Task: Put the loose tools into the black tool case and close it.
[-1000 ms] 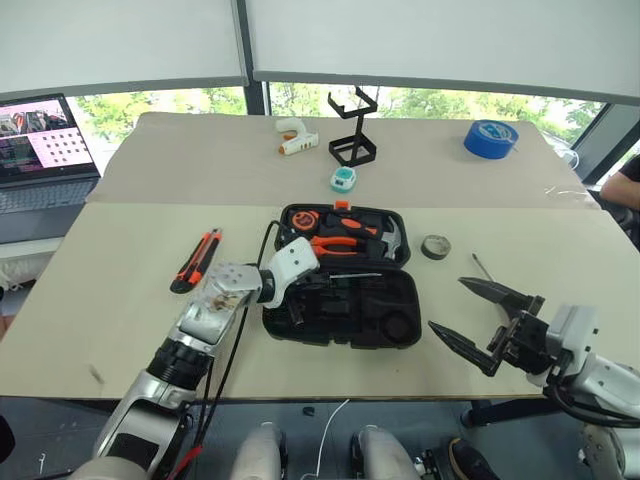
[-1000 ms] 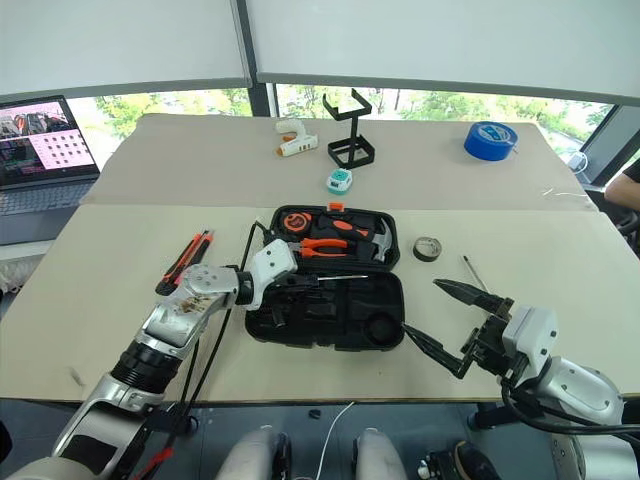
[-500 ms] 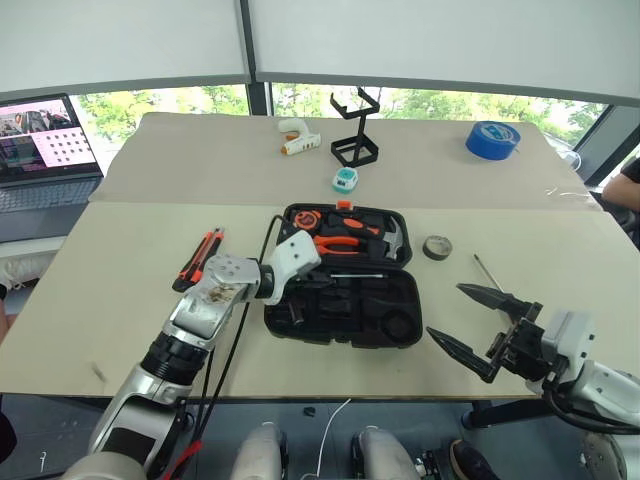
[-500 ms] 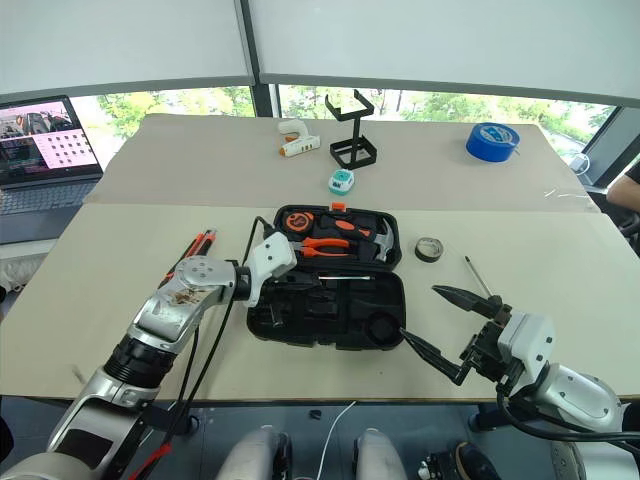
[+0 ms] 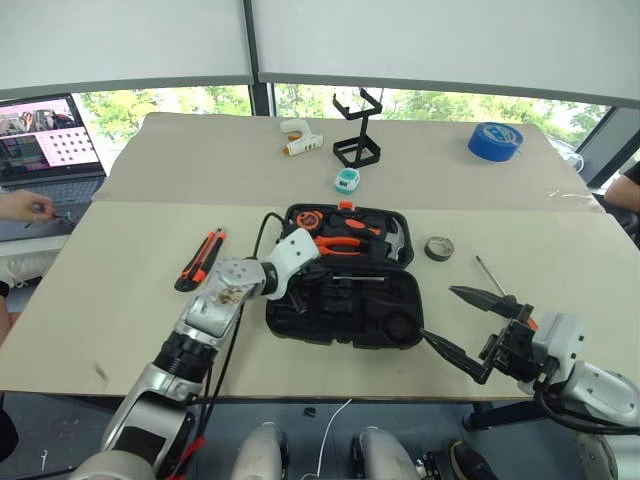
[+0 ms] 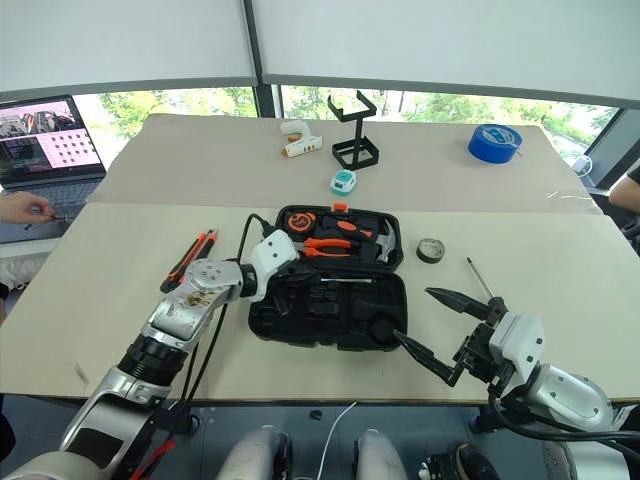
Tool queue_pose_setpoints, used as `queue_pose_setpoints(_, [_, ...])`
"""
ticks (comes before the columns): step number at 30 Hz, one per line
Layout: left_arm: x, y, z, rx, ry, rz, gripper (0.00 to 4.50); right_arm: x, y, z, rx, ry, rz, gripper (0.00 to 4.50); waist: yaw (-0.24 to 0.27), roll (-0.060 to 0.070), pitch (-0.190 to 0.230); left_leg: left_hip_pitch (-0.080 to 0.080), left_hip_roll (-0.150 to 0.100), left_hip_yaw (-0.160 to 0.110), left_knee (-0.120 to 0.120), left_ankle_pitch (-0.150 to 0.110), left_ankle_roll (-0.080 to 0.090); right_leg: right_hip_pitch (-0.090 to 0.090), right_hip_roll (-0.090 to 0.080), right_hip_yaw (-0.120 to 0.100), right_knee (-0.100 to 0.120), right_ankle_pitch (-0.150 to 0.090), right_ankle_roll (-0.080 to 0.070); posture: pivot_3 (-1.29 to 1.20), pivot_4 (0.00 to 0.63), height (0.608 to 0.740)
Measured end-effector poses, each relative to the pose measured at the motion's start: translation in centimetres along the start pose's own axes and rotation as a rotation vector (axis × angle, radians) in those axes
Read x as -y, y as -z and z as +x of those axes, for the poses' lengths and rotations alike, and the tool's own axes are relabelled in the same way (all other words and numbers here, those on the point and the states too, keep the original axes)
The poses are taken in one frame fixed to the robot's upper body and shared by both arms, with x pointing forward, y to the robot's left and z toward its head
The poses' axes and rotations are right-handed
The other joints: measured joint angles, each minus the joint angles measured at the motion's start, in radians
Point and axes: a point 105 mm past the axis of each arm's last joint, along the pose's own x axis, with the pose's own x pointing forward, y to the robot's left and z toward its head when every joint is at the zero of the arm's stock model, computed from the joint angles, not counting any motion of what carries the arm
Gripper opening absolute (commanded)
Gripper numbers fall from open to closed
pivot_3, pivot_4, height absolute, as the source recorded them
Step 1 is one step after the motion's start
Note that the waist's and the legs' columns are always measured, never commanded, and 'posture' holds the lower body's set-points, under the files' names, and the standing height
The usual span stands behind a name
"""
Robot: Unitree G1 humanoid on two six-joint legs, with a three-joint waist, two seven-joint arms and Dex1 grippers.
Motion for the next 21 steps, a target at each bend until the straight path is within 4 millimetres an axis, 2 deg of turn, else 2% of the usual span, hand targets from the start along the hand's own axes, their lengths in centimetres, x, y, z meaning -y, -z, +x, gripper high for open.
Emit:
queue_pose_setpoints(6, [0.2,-0.2,1.1,0.005,0.024,0.032,0.02,0.2,0.2,-0.4,-0.015,0.033,0.007,4.50,0.006,0.003,-0.002,0.006,-0.001,0.001,0.000,-0.001,0.001,0.010,0.000,-0.001,-0.004,0.000,0.001,0.00,0.150,0.740])
queue_pose_setpoints(10, [-0.1,-1.0,0.7,0.187,-0.005,-0.107,1.02,0.8,0.5,-1.8,-0.020,0.133,0.021,4.50,0.005,0.003,-0.002,0.001,0.000,-0.003,0.000,-0.001,0.002,0.005,0.000,-0.001,-0.004,0.000,0.001,0.00,0.150,0.740])
queue_pose_setpoints(11, [0.0,-1.3,0.1,0.235,0.010,-0.121,1.50,1.0,0.6,-2.3,-0.018,0.168,0.026,4.50,0.003,0.003,-0.002,-0.001,0.000,-0.004,0.001,-0.001,0.002,0.003,0.000,0.000,-0.004,0.000,0.001,0.00,0.150,0.740])
queue_pose_setpoints(13, [-0.2,-1.7,-2.3,0.320,0.040,-0.097,2.25,2.0,1.2,-4.1,-0.037,0.258,0.032,4.50,-0.009,0.003,-0.002,-0.001,0.001,-0.004,-0.001,-0.001,0.002,0.001,0.000,0.001,-0.003,0.000,0.000,0.00,0.150,0.740])
queue_pose_setpoints(16, [-2.1,-2.1,-7.3,0.424,-0.015,-0.034,3.27,2.6,2.9,-7.8,-0.131,0.374,0.054,4.50,-0.014,0.004,-0.002,0.001,0.001,-0.003,-0.003,-0.001,0.002,0.000,0.000,0.001,-0.002,-0.001,-0.001,0.00,0.150,0.740])
queue_pose_setpoints(18, [-2.4,-1.5,-10.1,0.434,-0.052,0.028,4.01,2.6,3.8,-10.4,-0.168,0.467,0.061,4.50,-0.015,0.005,-0.003,0.002,0.002,-0.003,-0.004,-0.001,0.002,0.001,0.000,0.001,-0.002,-0.001,-0.001,0.00,0.150,0.740])
queue_pose_setpoints(19, [-2.2,-0.5,-12.2,0.422,-0.066,0.047,4.41,2.2,5.0,-13.0,-0.229,0.545,0.081,4.50,-0.014,0.008,-0.004,0.003,0.002,-0.002,-0.006,-0.001,0.001,0.002,-0.001,0.001,-0.004,-0.002,-0.001,0.00,0.150,0.740])
queue_pose_setpoints(21, [-1.1,1.2,-14.1,0.392,-0.052,0.040,4.46,1.4,6.5,-16.0,-0.310,0.622,0.116,4.50,-0.013,0.009,-0.004,0.006,0.002,-0.001,-0.008,-0.002,0.001,0.005,-0.003,0.002,-0.005,-0.002,-0.001,0.00,0.150,0.740])
